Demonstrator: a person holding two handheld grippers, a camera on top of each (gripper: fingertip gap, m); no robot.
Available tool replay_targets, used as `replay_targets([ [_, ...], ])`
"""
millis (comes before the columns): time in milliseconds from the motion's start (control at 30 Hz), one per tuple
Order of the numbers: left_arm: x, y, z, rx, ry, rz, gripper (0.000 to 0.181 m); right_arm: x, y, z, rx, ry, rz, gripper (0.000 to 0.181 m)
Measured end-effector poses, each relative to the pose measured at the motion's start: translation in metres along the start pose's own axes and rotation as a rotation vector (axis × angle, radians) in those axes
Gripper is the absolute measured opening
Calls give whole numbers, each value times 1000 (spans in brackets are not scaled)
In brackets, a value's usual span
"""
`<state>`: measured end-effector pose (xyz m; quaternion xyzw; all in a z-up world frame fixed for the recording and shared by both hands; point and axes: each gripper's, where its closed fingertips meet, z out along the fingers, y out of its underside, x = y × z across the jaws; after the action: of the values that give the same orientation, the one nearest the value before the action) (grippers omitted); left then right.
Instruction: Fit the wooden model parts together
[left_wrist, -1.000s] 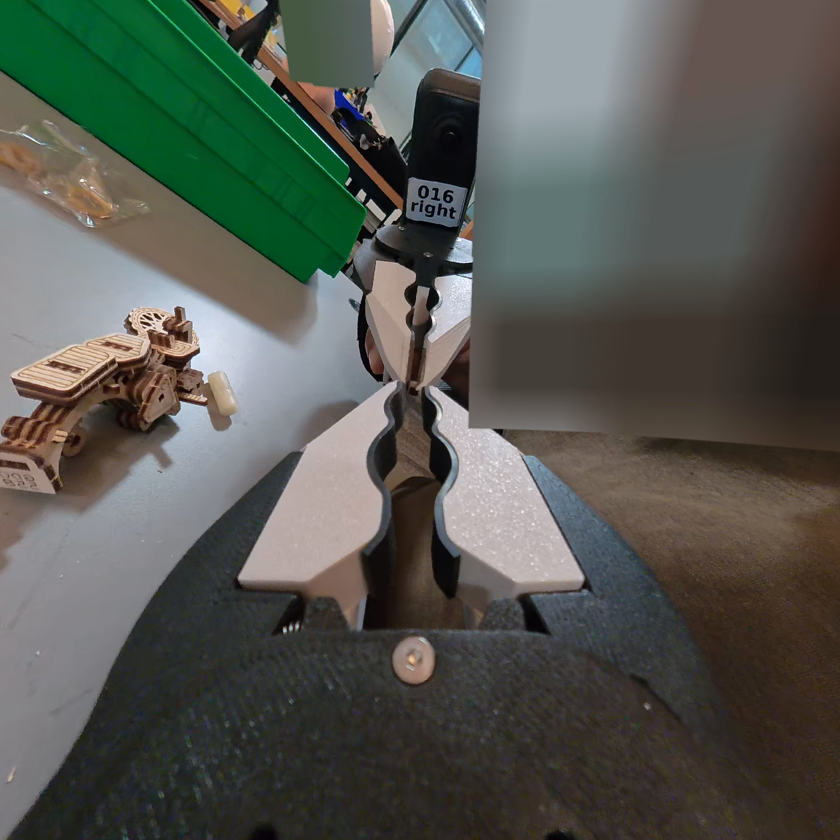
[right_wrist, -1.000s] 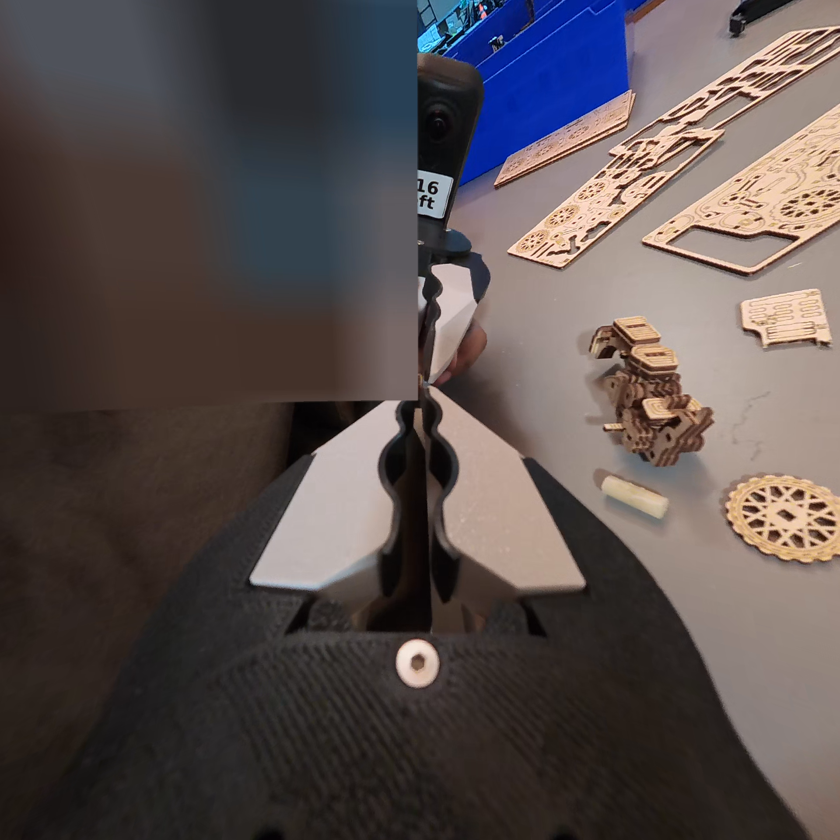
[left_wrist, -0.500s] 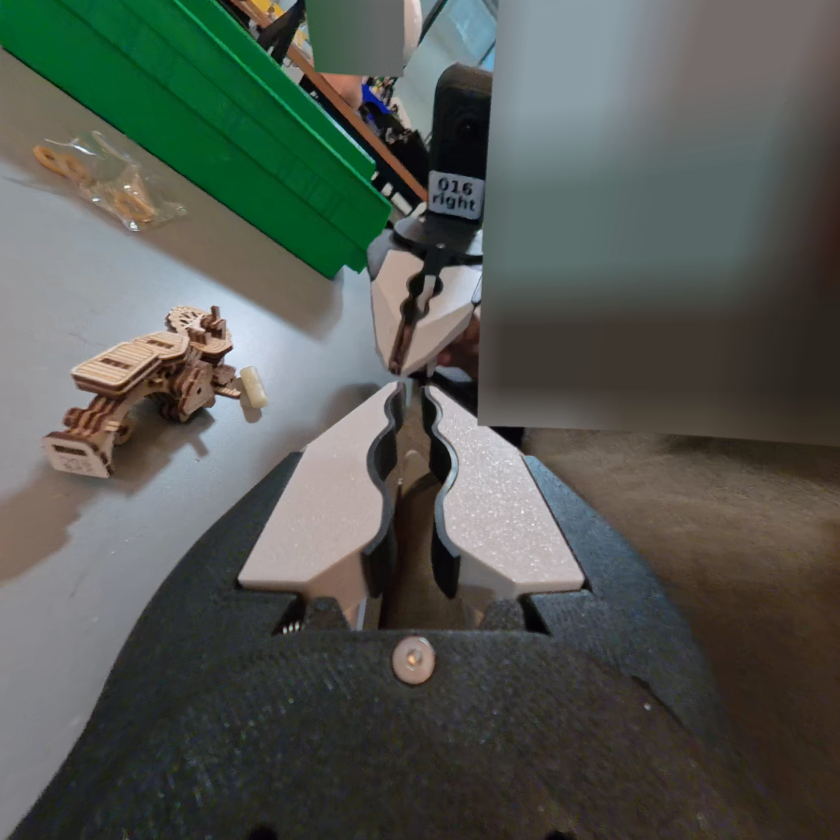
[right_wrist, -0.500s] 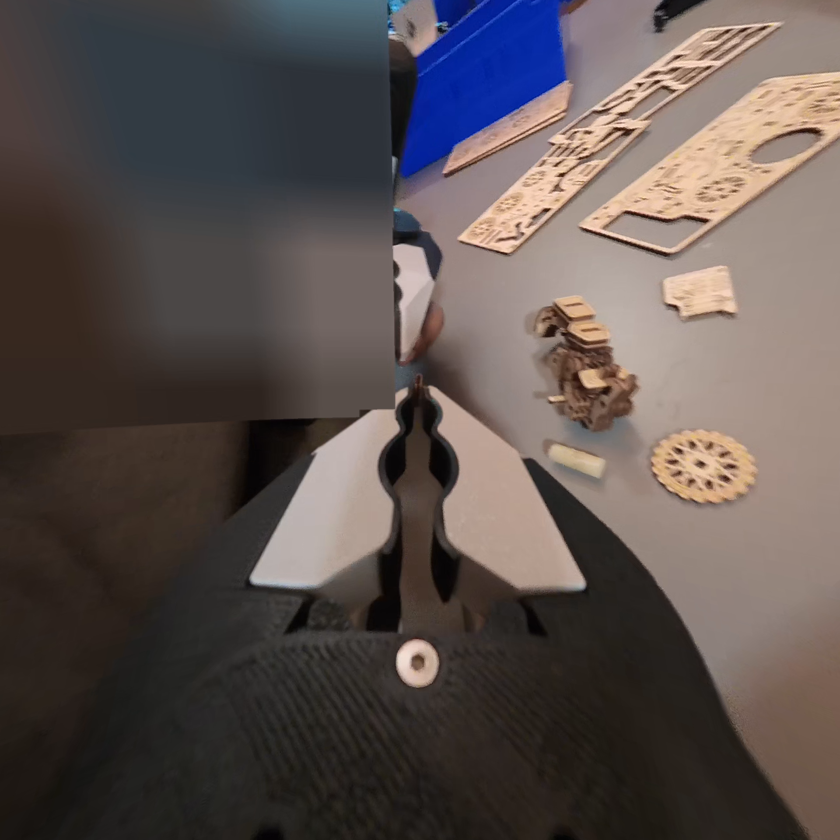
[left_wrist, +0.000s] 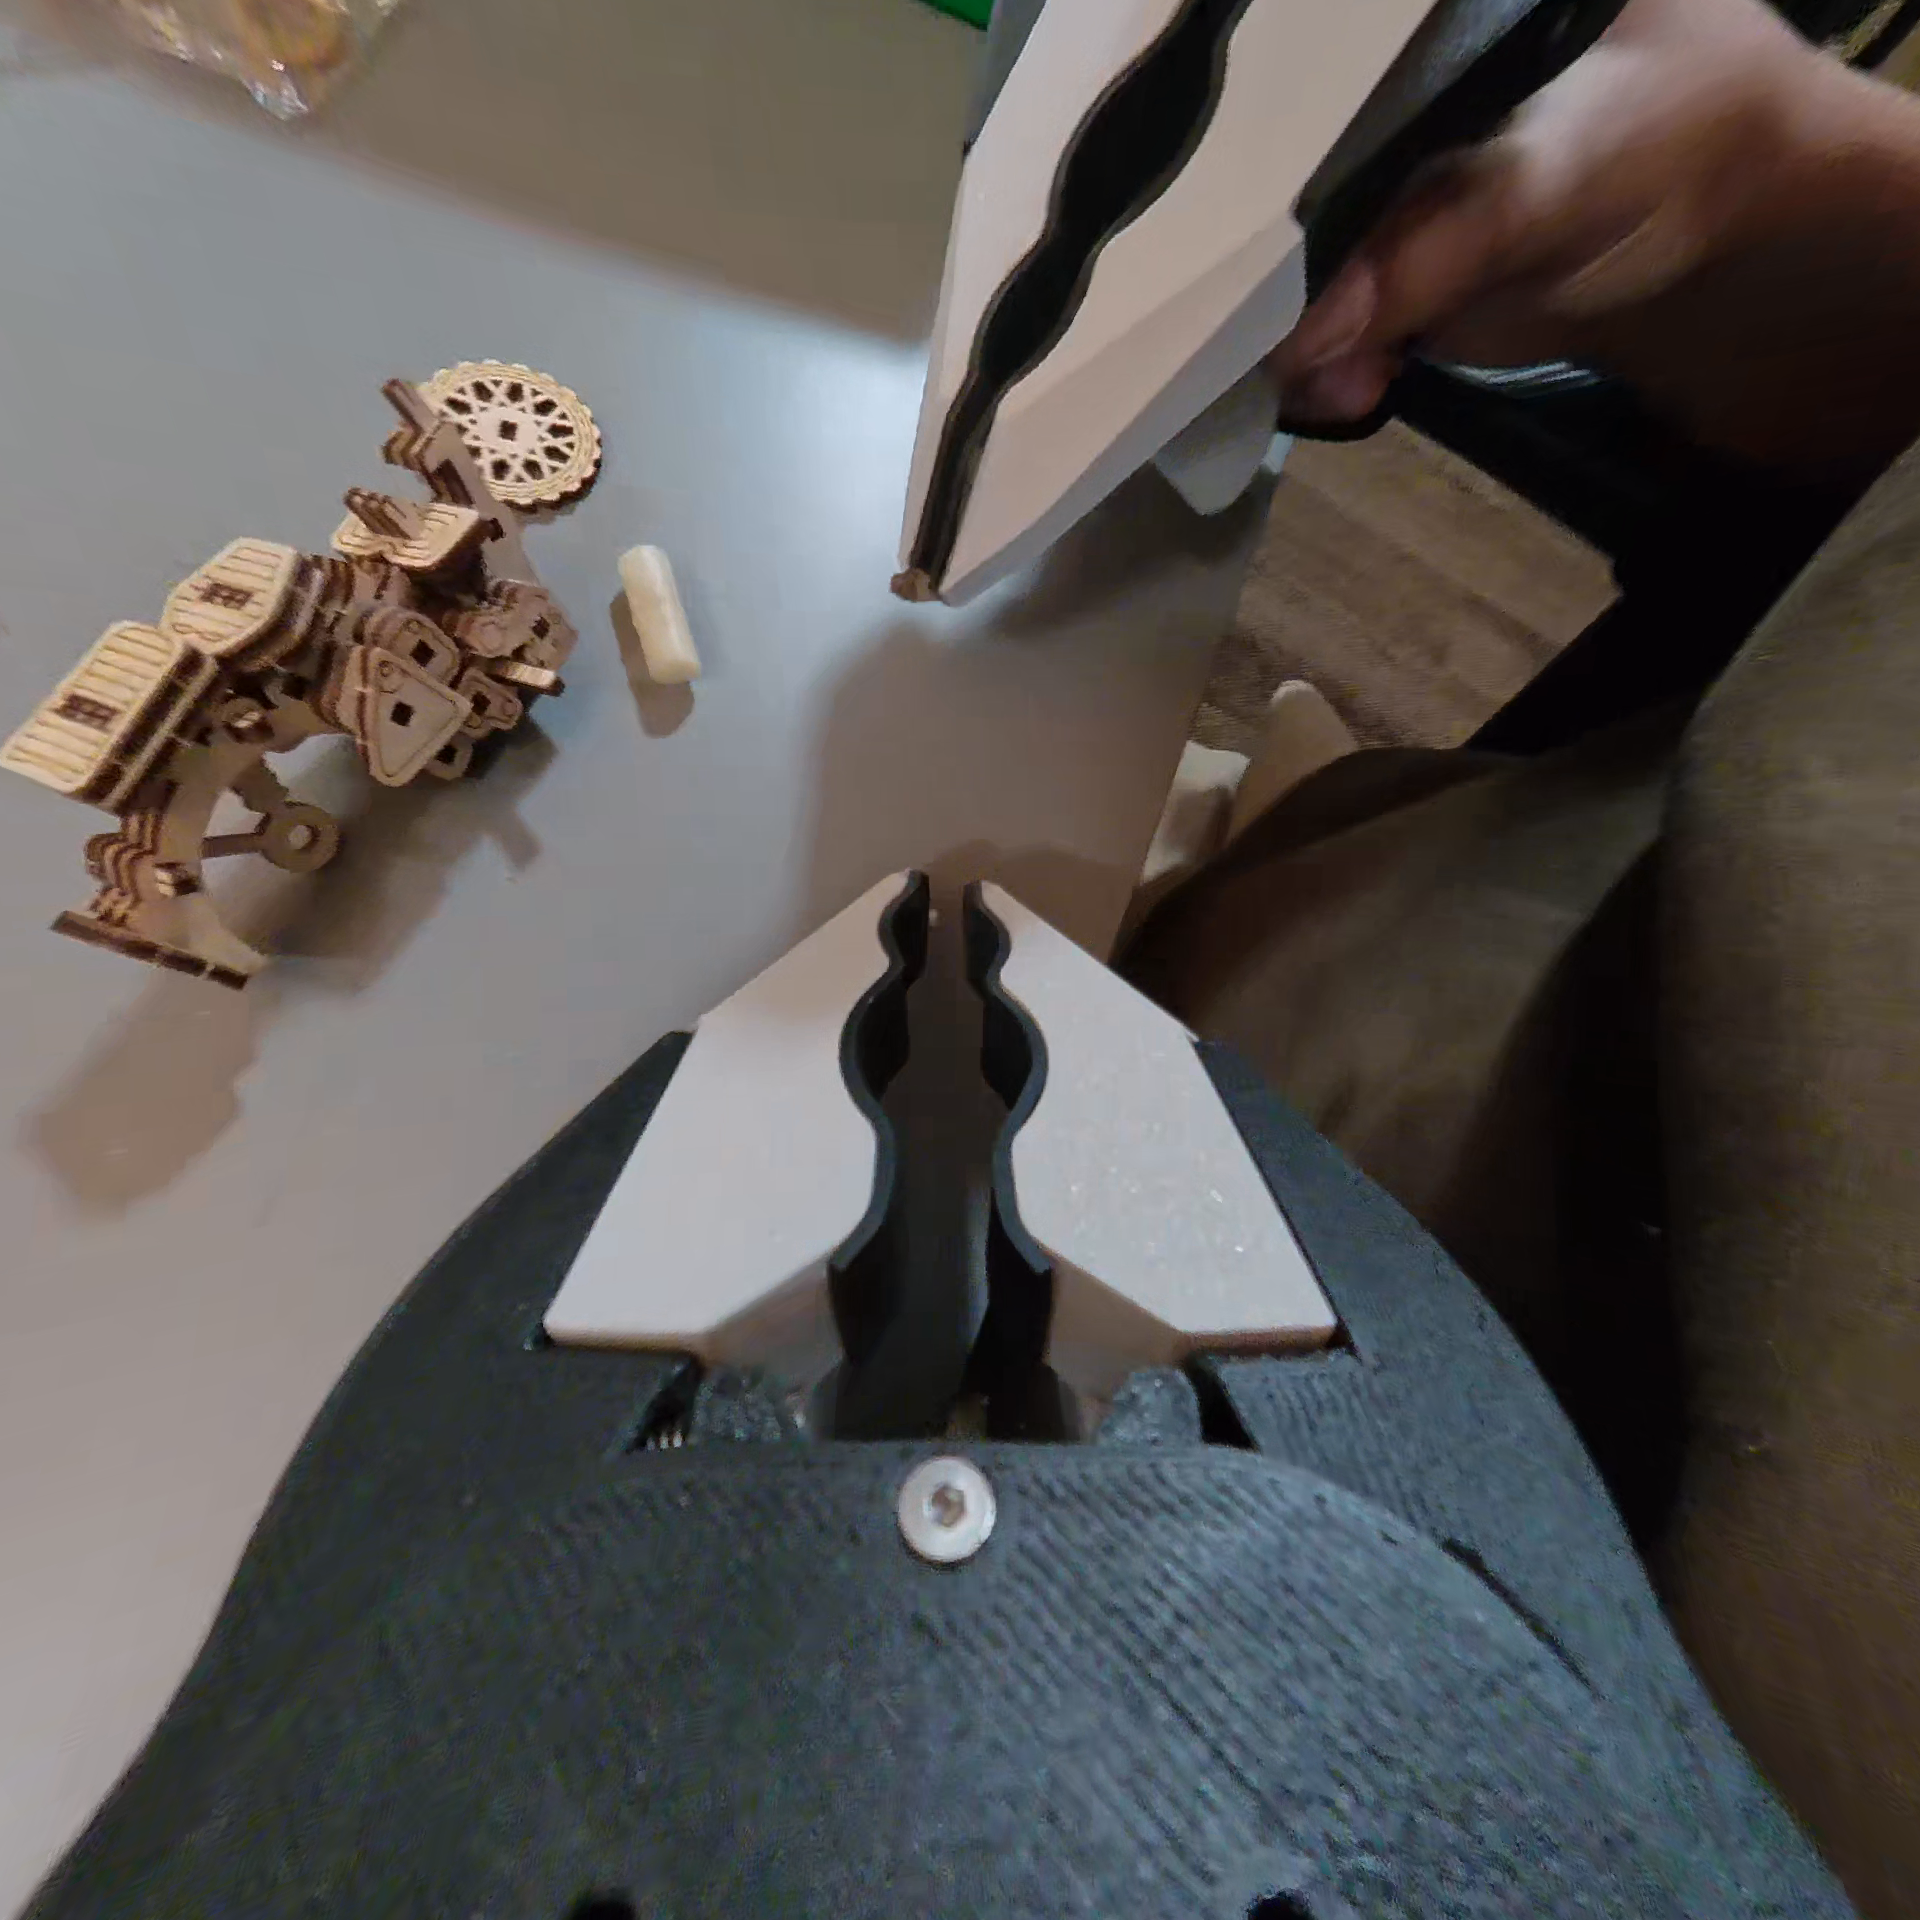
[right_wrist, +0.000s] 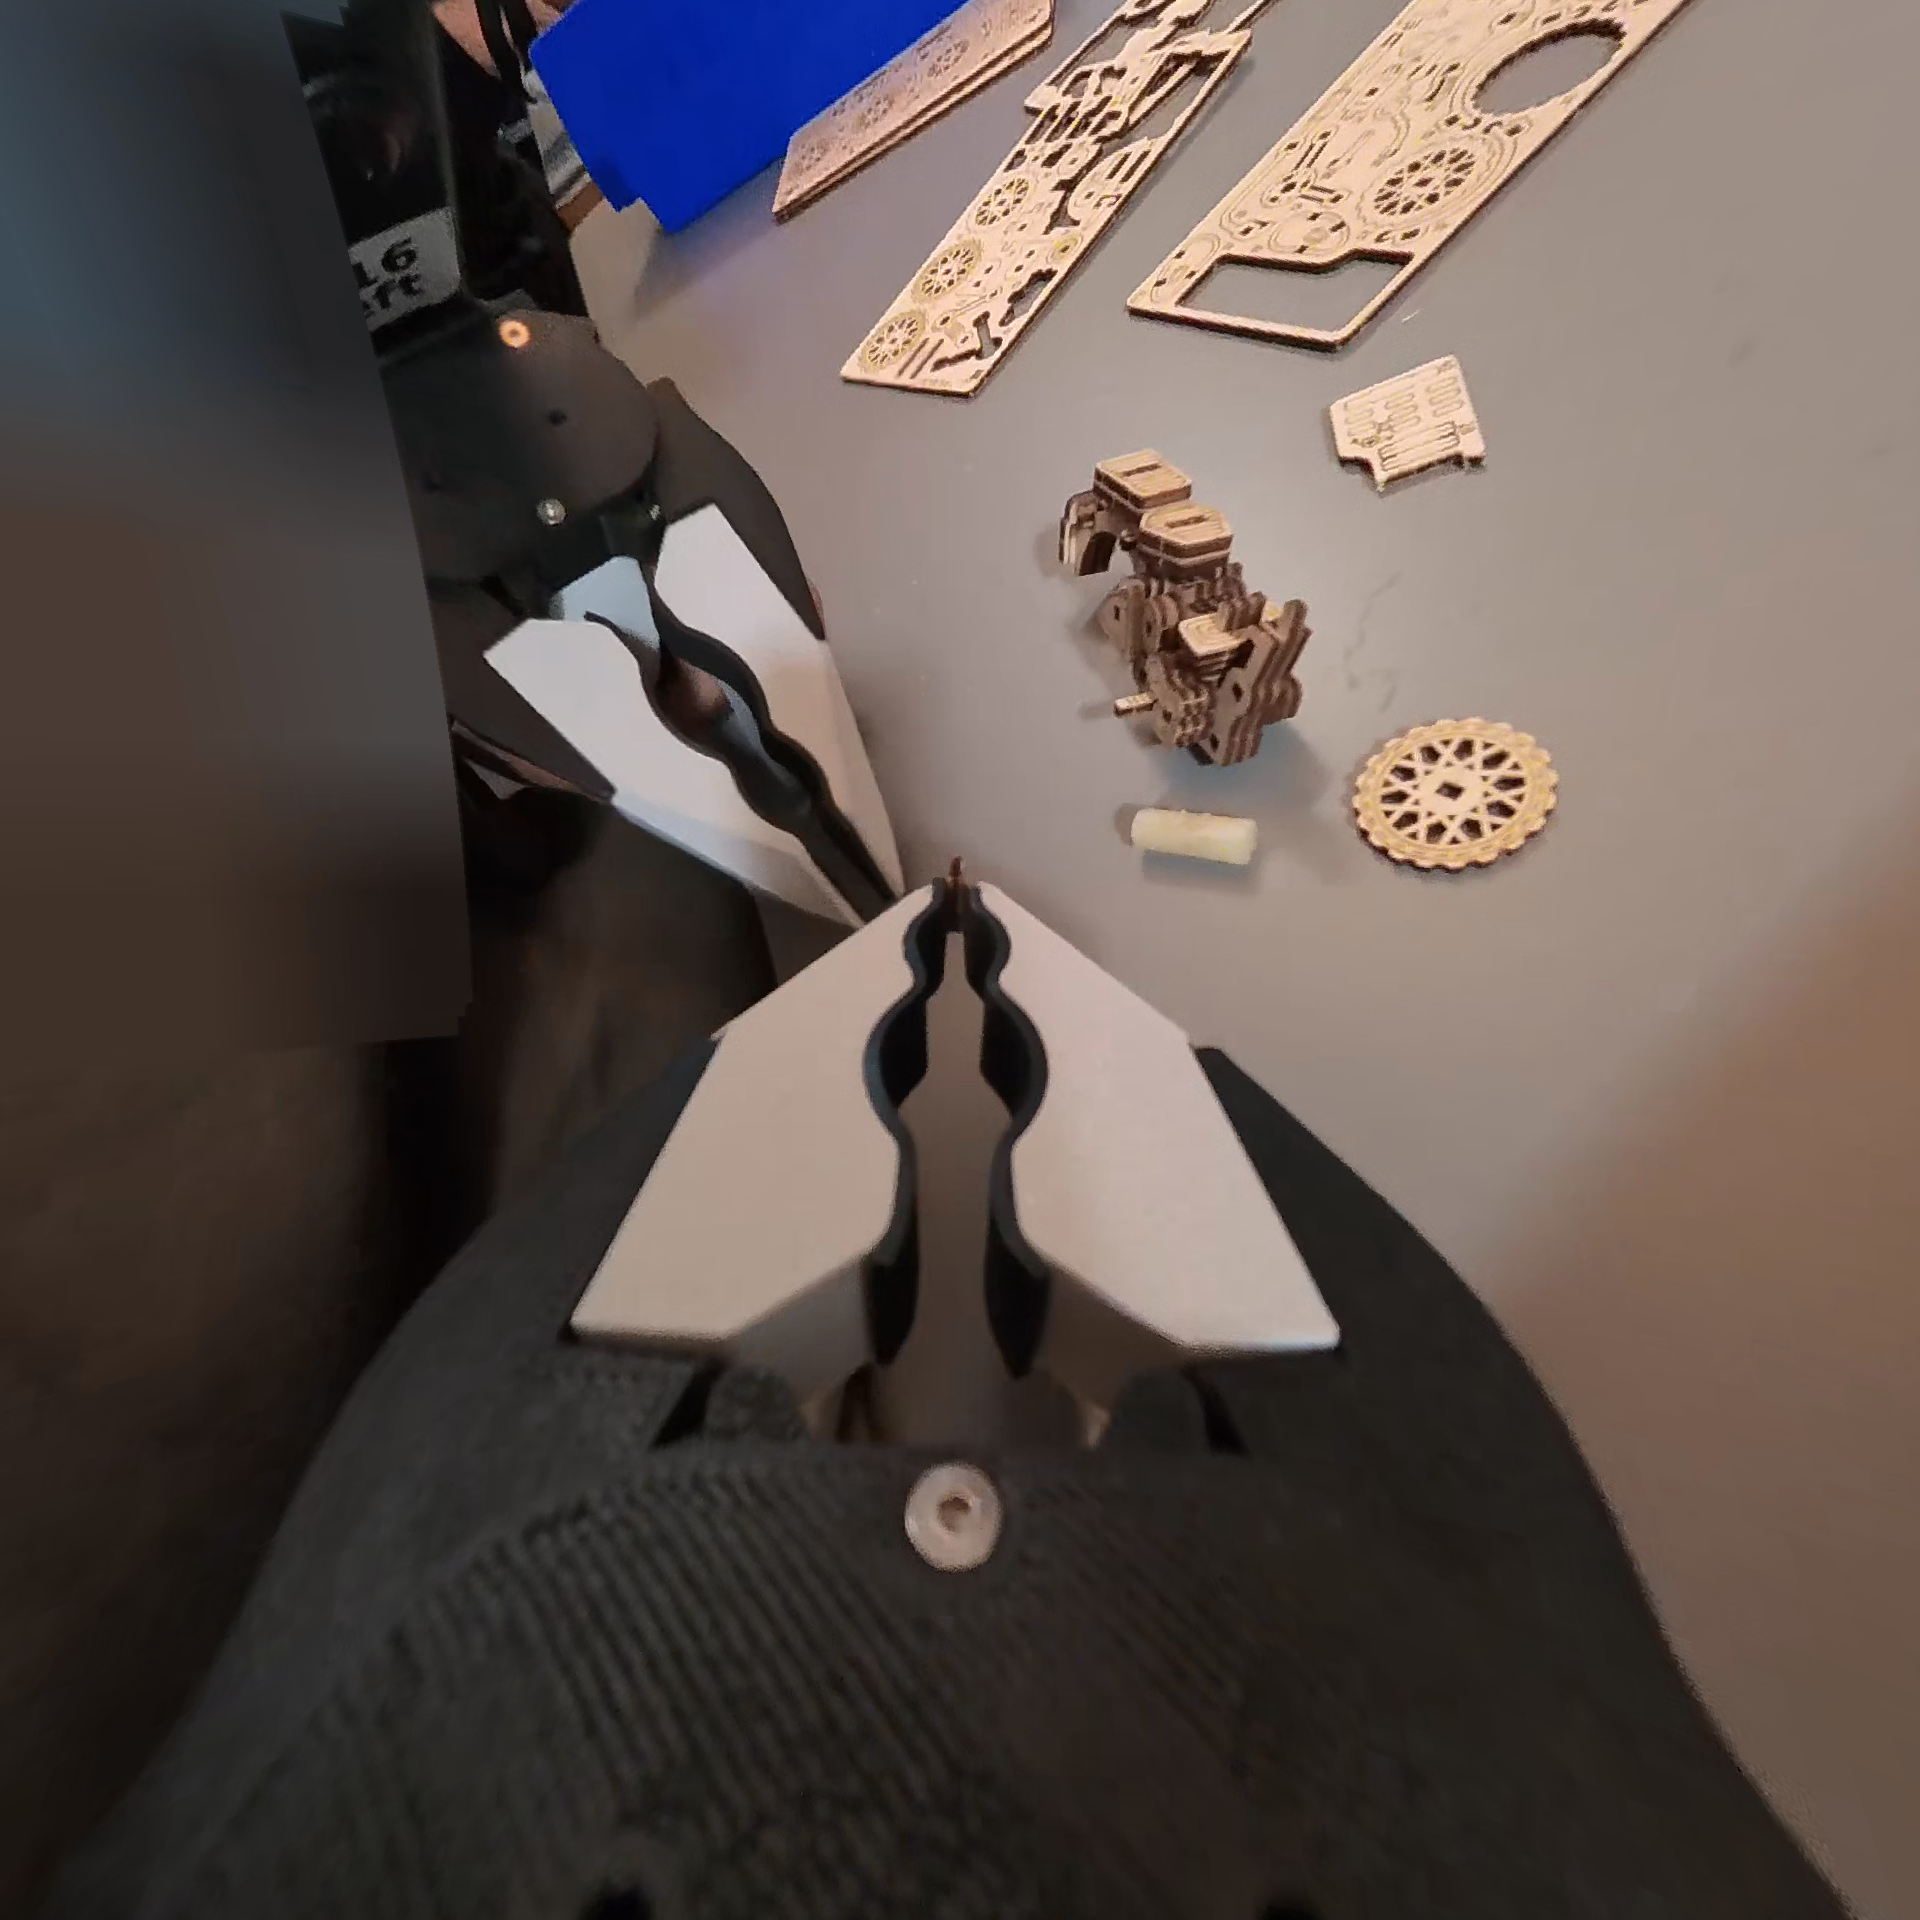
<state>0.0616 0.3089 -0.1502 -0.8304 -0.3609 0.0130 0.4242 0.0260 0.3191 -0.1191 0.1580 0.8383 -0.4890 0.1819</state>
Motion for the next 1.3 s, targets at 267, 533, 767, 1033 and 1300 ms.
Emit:
replay_targets([
  [267,-3,9,5,-63,-87,77,5,0,-4,-8,44,-32,27,1],
  [533,-5,3,1,9,-112,56,0,-4,0,-4,20,-41,21,1],
  [767,10,-48,-33,380,153,-172,0,-16,2,10,1,-97,81,1],
  [1033,11,-60,-47,504,323,-346,0,-35,-18,9,118,-248,187,0],
  [1300,10,-61,-44,514,340,-381,0,-37,-24,5,163,-310,253,1],
])
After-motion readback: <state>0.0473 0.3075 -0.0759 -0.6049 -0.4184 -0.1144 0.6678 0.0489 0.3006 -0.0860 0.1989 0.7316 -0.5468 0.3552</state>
